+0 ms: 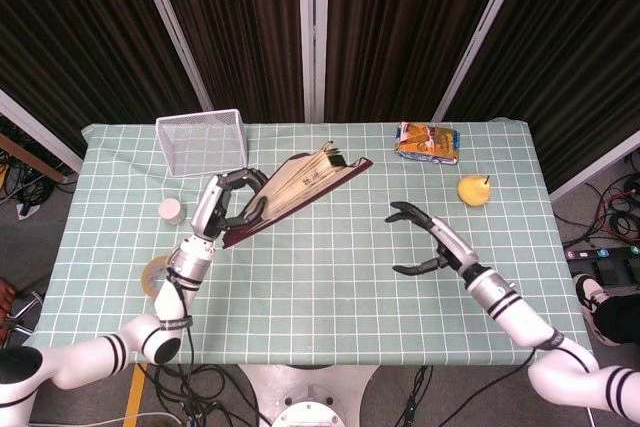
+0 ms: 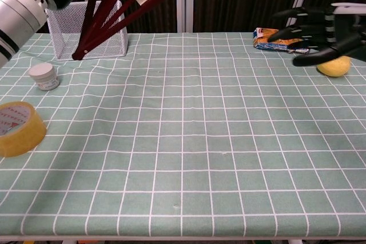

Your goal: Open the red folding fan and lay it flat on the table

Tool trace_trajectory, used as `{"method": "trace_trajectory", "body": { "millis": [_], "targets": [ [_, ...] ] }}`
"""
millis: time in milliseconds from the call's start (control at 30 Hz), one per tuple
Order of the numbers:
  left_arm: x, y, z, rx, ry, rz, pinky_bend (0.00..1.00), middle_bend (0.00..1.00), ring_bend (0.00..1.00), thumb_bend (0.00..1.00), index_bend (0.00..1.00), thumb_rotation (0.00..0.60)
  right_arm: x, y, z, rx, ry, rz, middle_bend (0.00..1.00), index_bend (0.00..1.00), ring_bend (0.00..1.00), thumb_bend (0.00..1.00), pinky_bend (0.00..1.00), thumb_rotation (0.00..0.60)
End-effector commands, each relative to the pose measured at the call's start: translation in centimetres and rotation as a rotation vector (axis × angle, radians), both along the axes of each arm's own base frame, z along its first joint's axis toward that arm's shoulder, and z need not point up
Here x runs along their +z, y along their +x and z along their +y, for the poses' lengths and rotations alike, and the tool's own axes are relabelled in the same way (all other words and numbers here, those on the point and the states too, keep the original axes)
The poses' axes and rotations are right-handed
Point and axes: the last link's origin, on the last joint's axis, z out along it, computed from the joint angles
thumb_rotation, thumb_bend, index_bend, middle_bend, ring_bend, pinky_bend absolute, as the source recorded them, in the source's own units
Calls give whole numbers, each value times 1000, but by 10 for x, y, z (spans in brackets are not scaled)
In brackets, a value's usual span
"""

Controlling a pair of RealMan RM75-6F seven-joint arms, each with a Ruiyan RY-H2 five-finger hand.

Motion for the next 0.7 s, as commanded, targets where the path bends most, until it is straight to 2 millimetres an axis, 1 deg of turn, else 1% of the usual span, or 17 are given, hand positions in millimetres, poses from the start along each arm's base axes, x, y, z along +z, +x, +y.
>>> {"method": "trace_trajectory", "body": {
  "millis": [33, 267, 433, 600, 700],
  "targets": [
    [-1, 3, -2, -8, -7, -1, 585, 531, 440, 422, 633, 600, -17, 25, -22, -49, 21, -146, 206, 112, 0, 9, 0, 600],
    [-4, 14, -6, -47, -14, 7, 585, 531, 440, 422, 633, 600, -34, 54, -38, -78, 54, -295, 205, 111, 0, 9, 0, 600],
    [-8, 20, -6, -53, -13, 17, 585, 531, 440, 422, 633, 600, -39, 74, -36, -55, 92, -387, 207, 111, 0, 10, 0, 600],
    [-9, 22, -7, -63, -16, 20, 584, 531, 440, 422, 633, 600, -36, 80, -32, -19, 110, -449, 212, 112, 3, 10, 0, 600],
    [-9, 22, -8, -66, -26, 16, 584, 531, 440, 422, 633, 600, -34, 84, -33, -15, 105, -492, 238, 134, 25, 27, 1, 600]
  ]
}}
